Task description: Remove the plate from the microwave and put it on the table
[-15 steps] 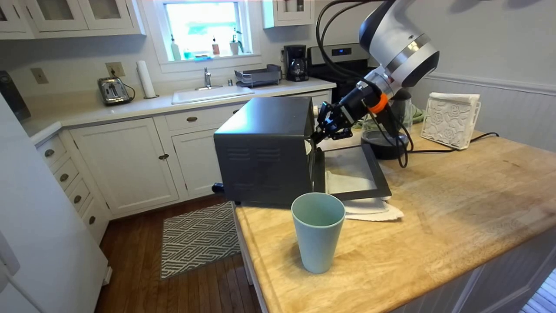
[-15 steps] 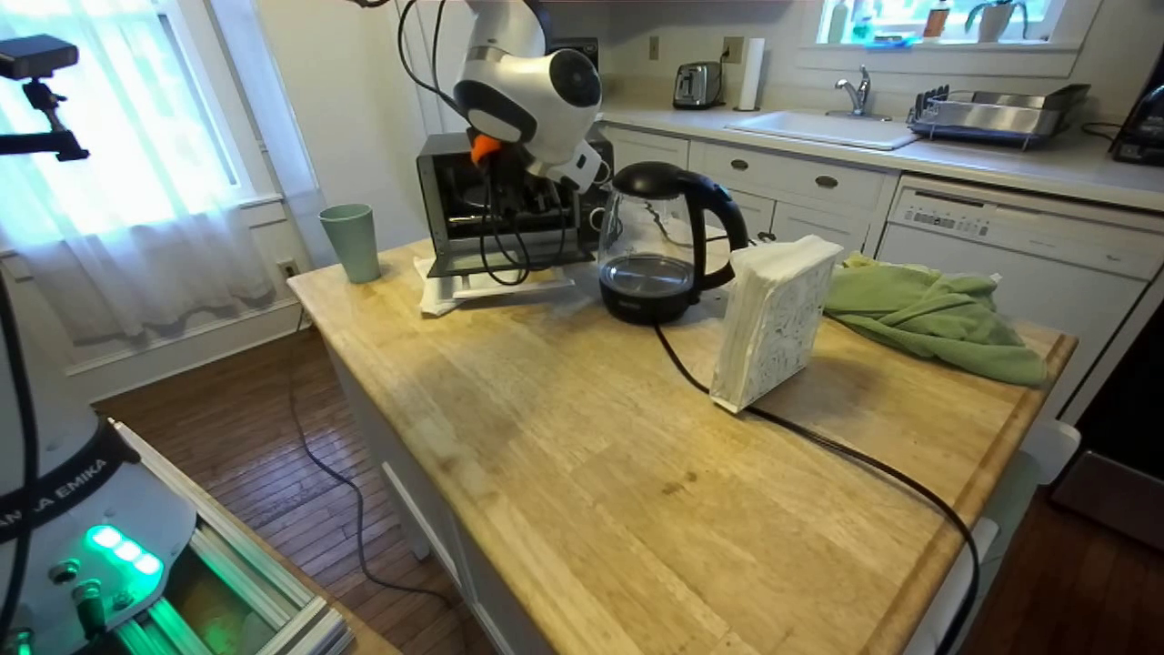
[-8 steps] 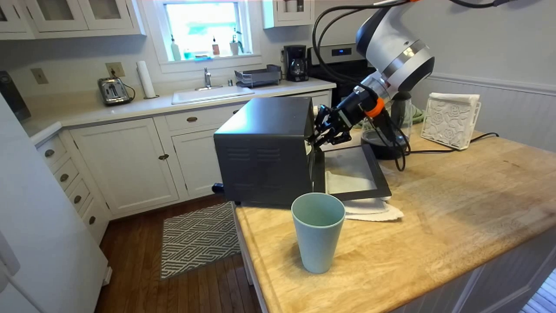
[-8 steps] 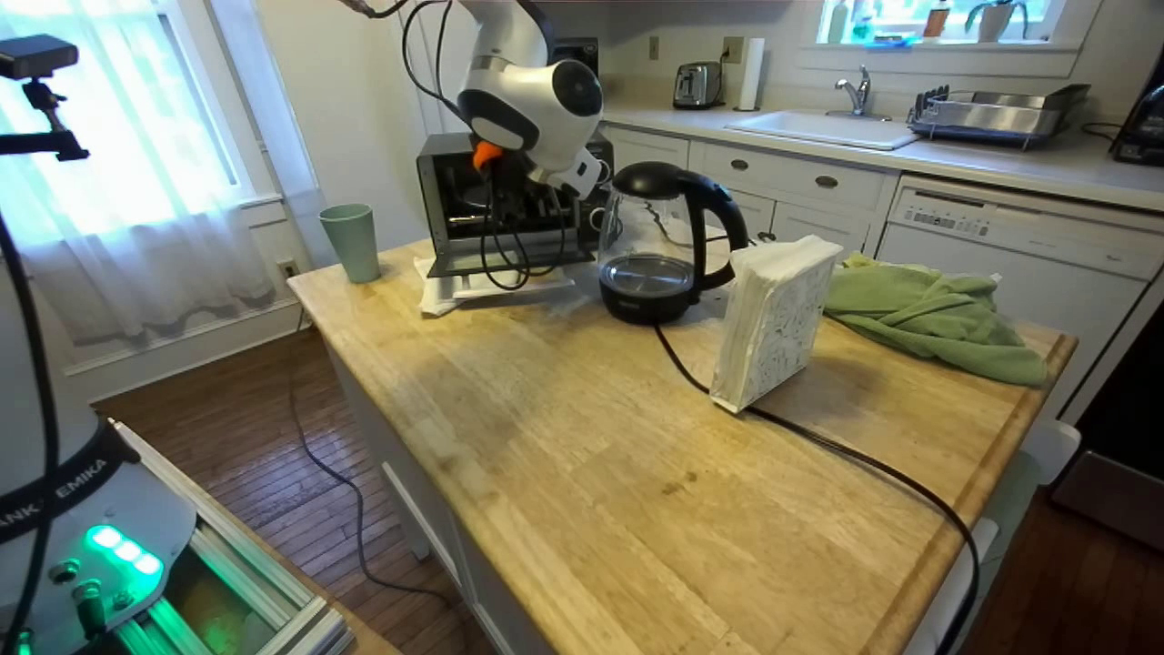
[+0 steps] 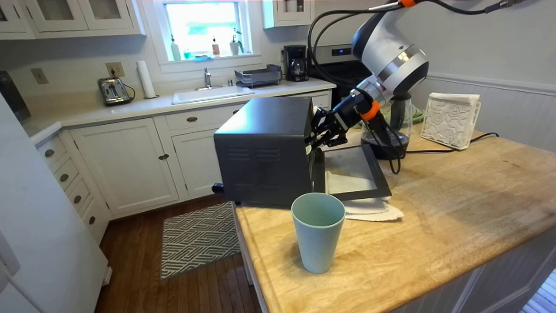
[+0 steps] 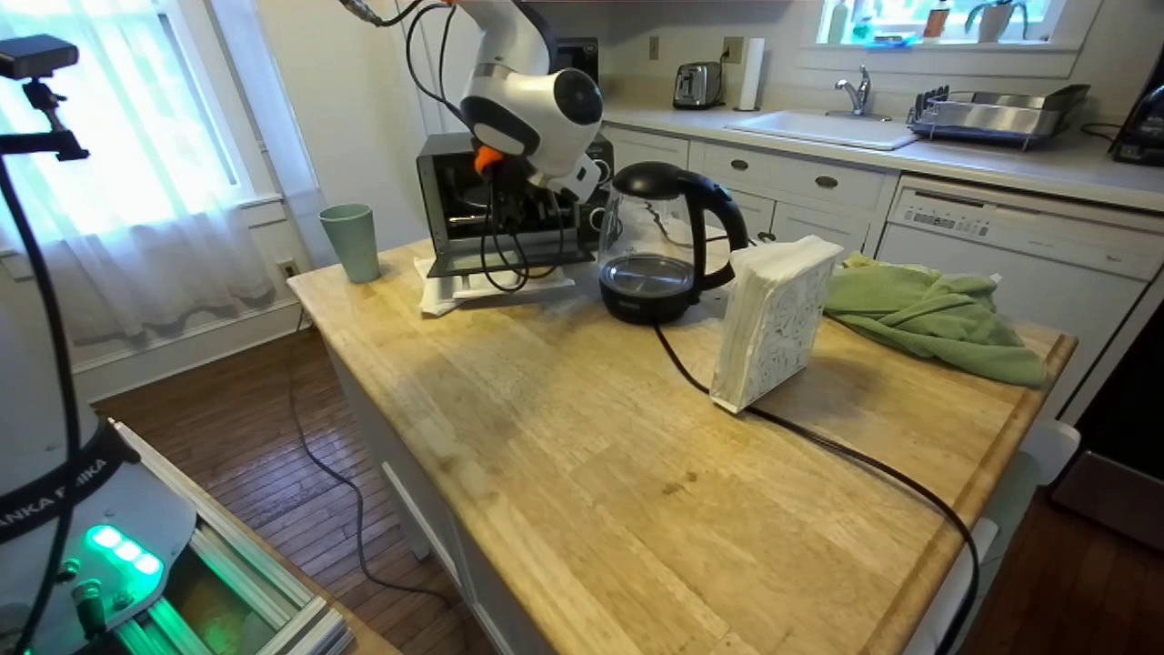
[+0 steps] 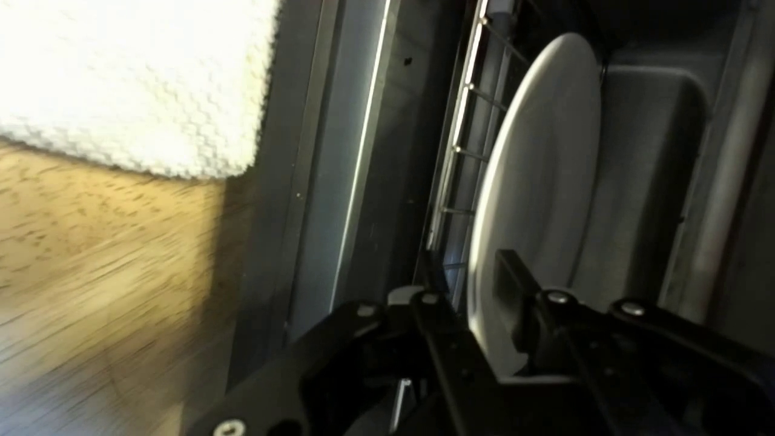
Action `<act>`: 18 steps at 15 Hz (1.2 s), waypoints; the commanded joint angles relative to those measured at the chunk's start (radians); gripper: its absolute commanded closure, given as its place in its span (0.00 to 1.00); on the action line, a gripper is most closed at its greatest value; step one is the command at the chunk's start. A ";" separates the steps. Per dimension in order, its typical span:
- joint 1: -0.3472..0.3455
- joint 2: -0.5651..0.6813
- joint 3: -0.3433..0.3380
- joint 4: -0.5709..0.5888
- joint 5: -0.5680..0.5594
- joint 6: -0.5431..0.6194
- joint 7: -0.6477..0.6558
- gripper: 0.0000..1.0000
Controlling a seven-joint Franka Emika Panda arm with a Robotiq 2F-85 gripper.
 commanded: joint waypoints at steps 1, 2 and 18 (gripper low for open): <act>-0.017 0.032 0.020 0.046 0.033 -0.012 0.020 0.75; -0.017 0.035 0.021 0.050 0.038 -0.010 0.017 0.75; -0.016 0.092 0.030 0.099 0.121 -0.017 0.005 0.96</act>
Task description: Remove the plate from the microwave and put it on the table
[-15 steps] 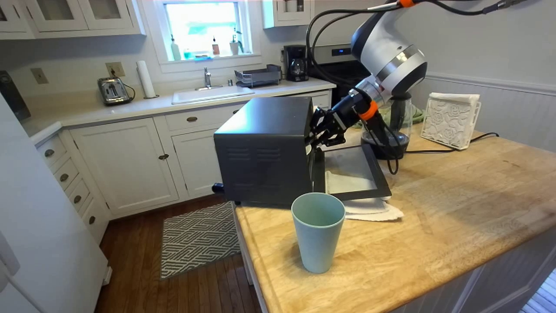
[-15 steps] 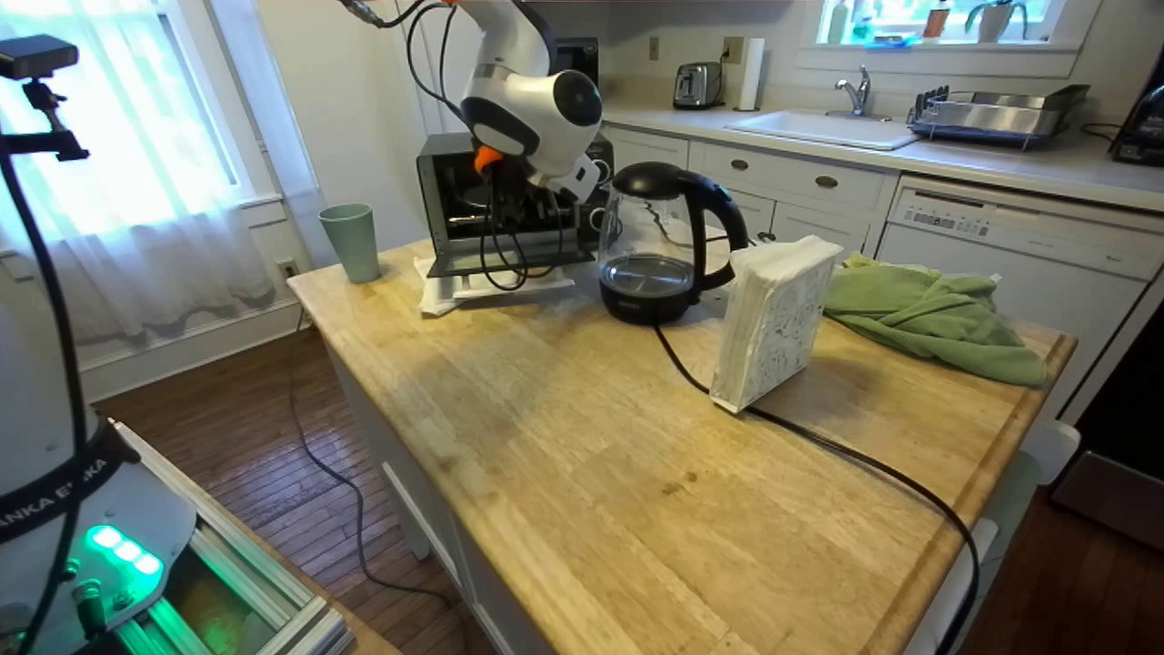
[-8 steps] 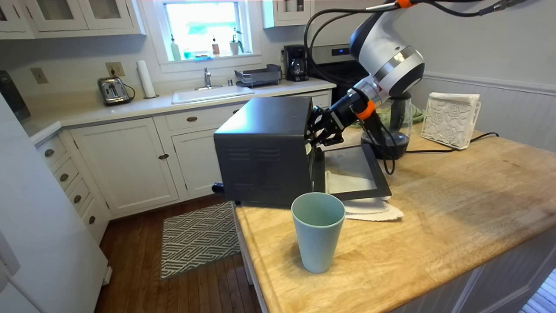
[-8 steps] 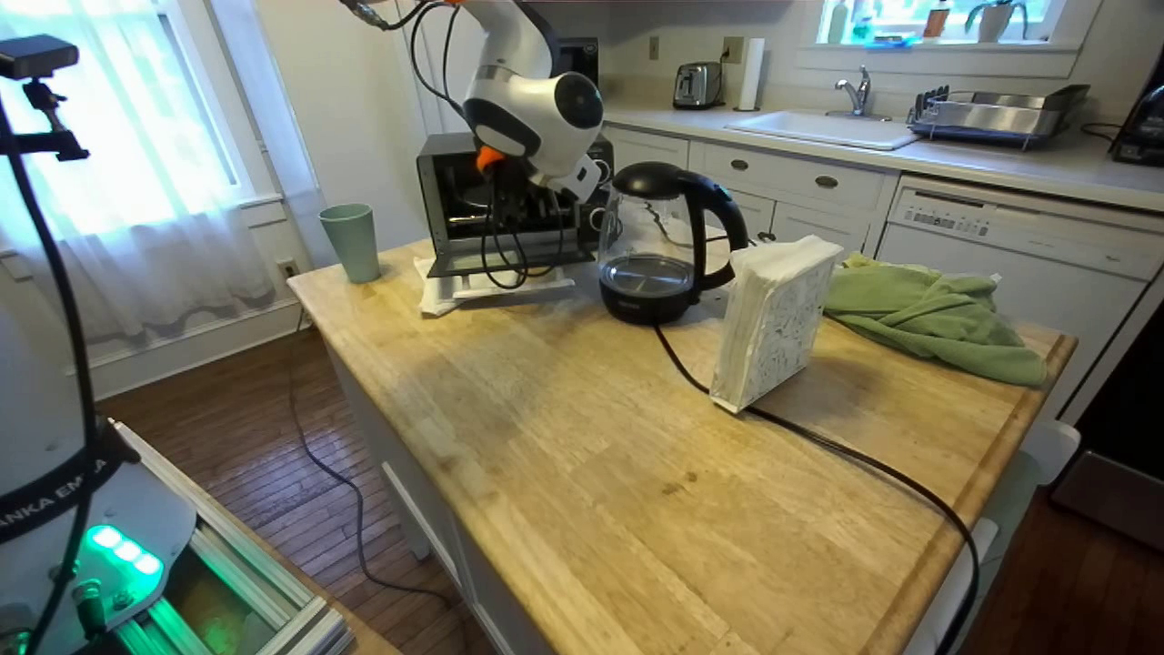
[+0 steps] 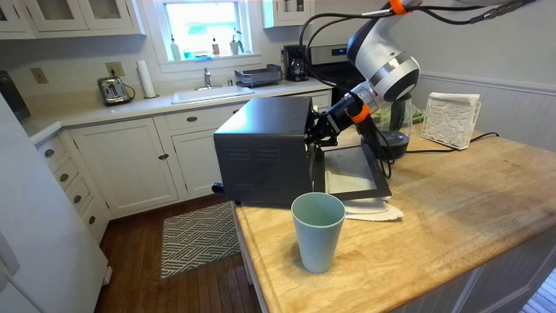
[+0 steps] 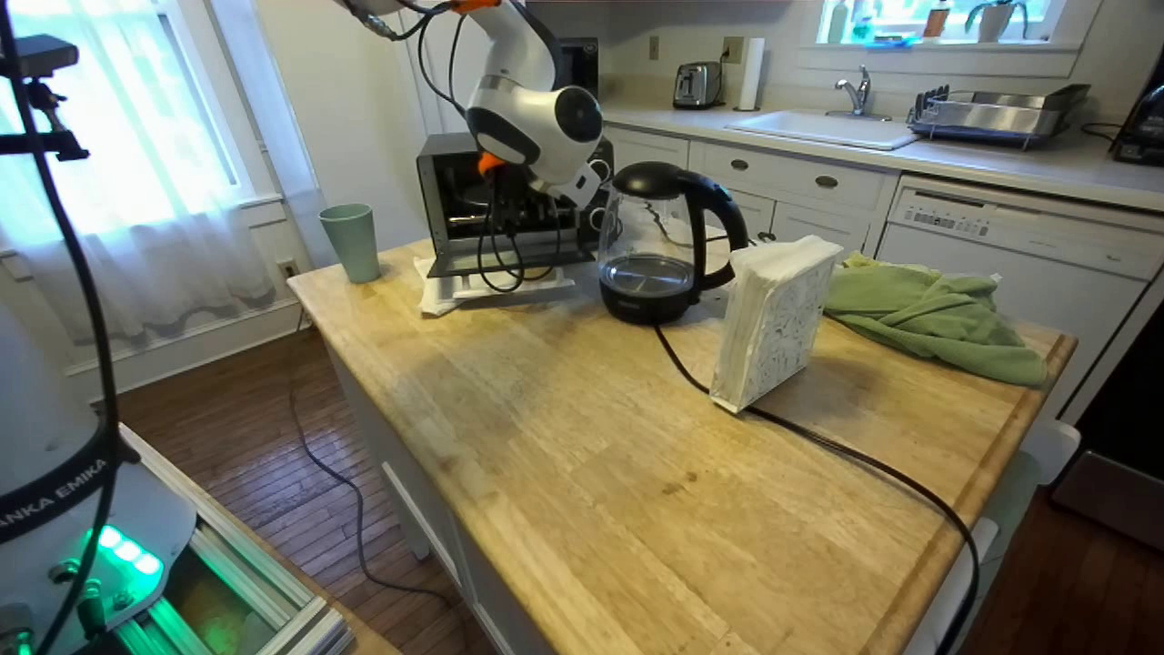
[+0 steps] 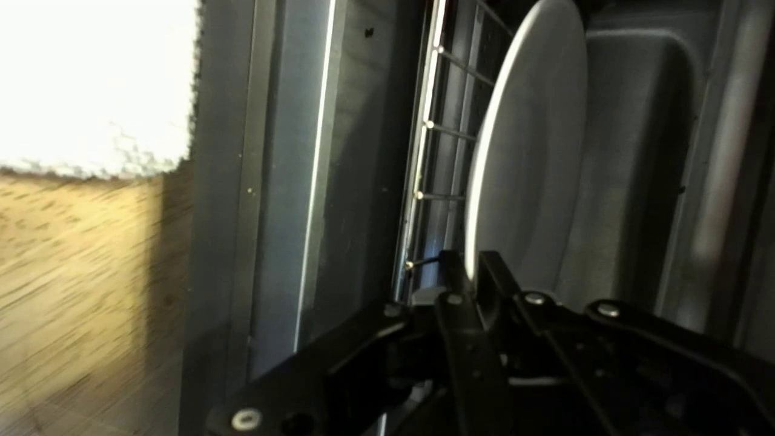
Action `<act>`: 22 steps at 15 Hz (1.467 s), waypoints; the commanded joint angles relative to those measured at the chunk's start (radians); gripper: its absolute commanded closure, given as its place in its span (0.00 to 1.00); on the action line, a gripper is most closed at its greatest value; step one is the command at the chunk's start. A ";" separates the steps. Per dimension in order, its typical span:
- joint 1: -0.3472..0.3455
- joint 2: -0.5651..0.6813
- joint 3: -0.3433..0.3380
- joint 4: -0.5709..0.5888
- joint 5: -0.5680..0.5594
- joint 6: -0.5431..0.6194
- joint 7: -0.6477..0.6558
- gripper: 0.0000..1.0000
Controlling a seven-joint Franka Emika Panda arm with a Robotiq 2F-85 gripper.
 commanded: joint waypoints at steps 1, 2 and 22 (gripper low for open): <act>-0.016 0.033 0.012 0.038 0.032 -0.018 0.005 0.97; -0.016 0.028 0.011 0.034 0.031 -0.024 0.008 1.00; -0.073 -0.115 -0.075 -0.113 -0.071 -0.264 -0.021 0.99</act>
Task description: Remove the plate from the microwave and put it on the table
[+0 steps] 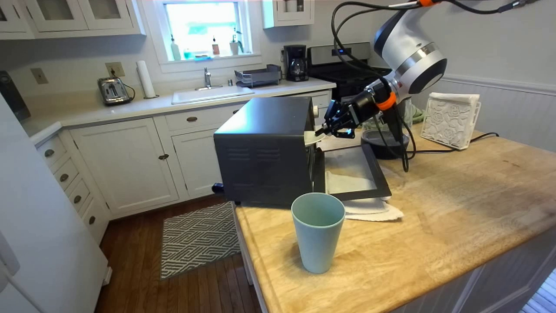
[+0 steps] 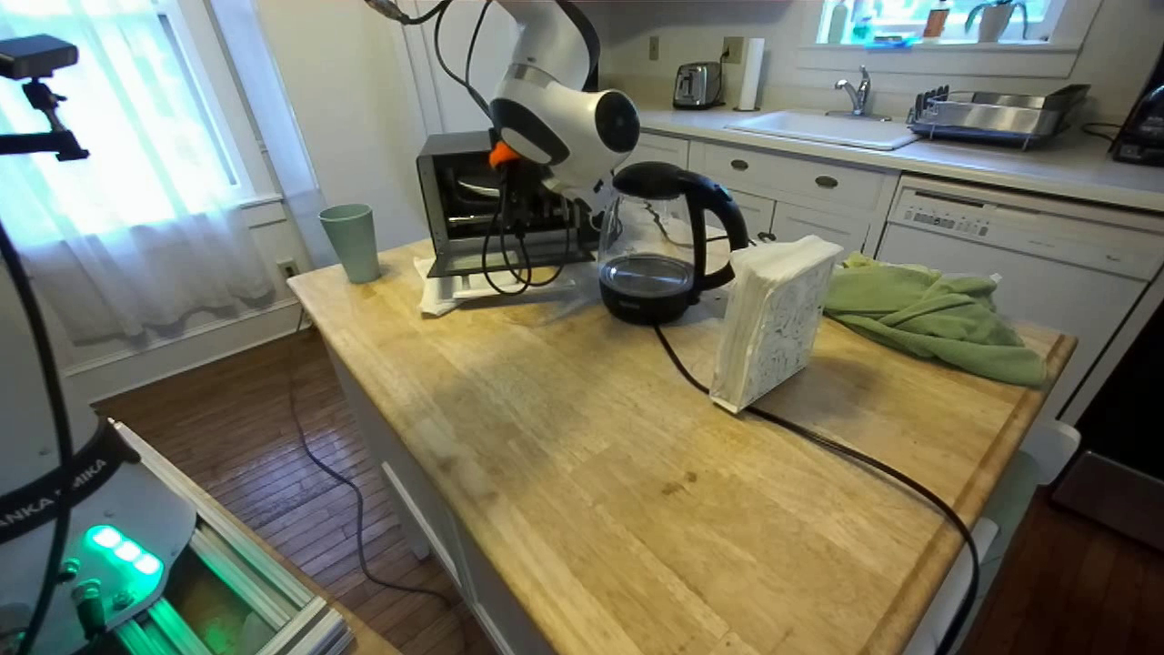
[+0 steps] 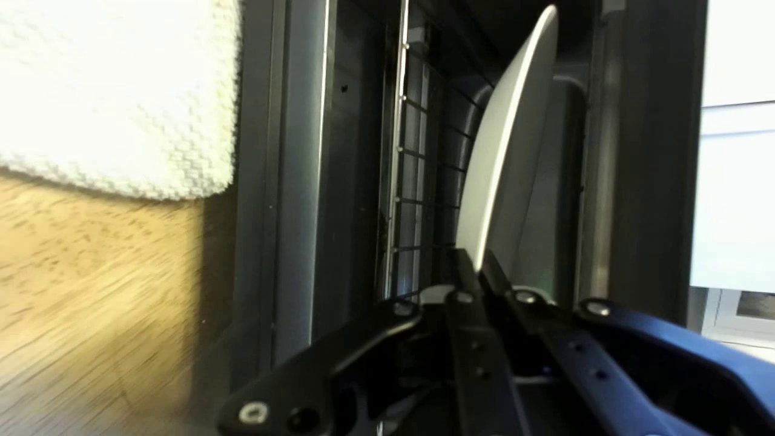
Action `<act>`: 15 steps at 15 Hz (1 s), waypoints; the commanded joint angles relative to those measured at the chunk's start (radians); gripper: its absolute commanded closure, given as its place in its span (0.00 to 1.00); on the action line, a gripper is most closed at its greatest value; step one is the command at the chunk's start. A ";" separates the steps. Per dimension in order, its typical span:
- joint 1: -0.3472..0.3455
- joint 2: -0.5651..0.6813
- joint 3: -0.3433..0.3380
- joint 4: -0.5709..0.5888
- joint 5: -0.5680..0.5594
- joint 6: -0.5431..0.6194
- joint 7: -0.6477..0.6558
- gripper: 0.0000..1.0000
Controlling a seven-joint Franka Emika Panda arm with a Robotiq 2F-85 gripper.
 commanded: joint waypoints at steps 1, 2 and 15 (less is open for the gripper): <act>0.009 -0.071 -0.018 -0.069 -0.071 -0.007 -0.026 0.99; 0.012 -0.084 -0.020 -0.081 -0.096 -0.004 -0.031 0.99; 0.015 -0.316 -0.039 -0.260 -0.219 0.125 -0.052 0.99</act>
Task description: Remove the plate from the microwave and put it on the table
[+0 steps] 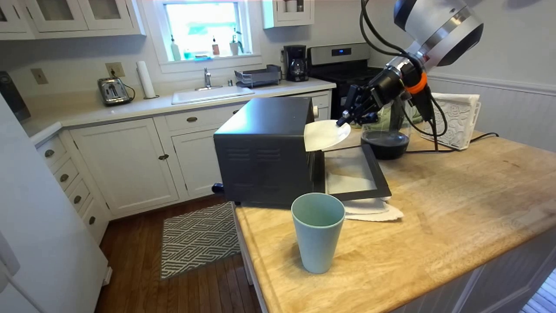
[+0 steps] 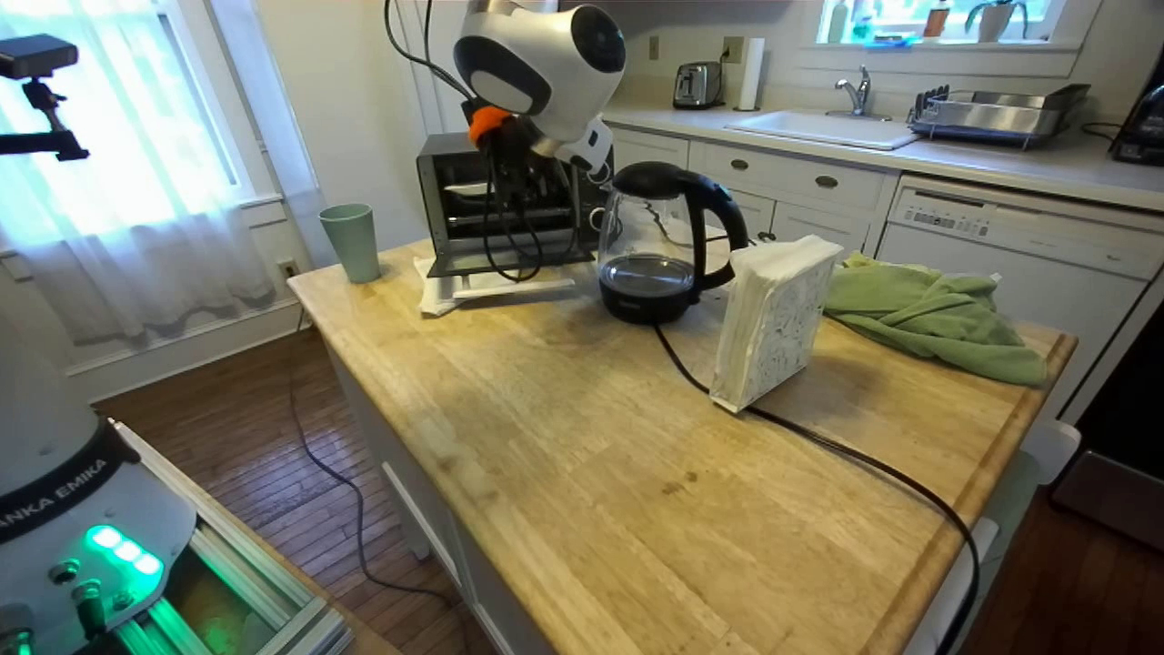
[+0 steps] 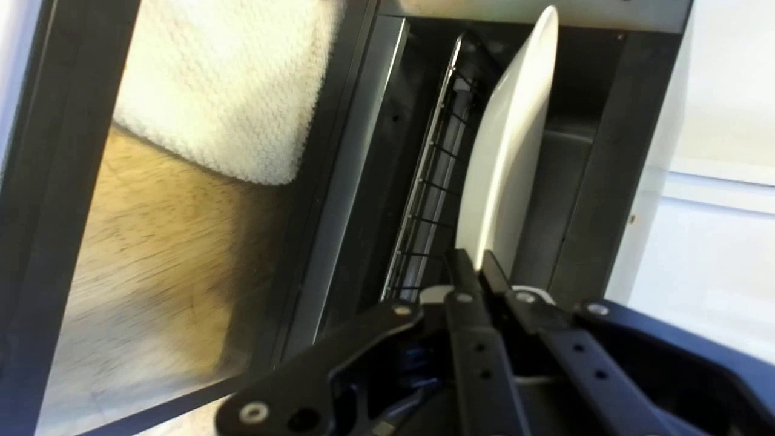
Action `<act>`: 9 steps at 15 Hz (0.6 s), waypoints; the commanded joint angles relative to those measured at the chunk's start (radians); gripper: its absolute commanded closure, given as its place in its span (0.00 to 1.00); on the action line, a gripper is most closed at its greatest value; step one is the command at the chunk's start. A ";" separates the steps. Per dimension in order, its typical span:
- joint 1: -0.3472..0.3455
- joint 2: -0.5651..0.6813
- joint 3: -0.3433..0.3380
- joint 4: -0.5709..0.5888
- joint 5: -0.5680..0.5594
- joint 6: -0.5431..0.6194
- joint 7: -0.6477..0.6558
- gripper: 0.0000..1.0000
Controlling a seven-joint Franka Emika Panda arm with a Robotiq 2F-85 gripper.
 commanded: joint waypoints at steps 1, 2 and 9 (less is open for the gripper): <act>0.006 -0.119 -0.017 -0.112 -0.026 0.054 0.020 0.99; 0.004 -0.143 -0.021 -0.134 -0.026 0.065 0.022 0.99; -0.039 -0.362 -0.095 -0.343 -0.015 0.075 0.029 0.99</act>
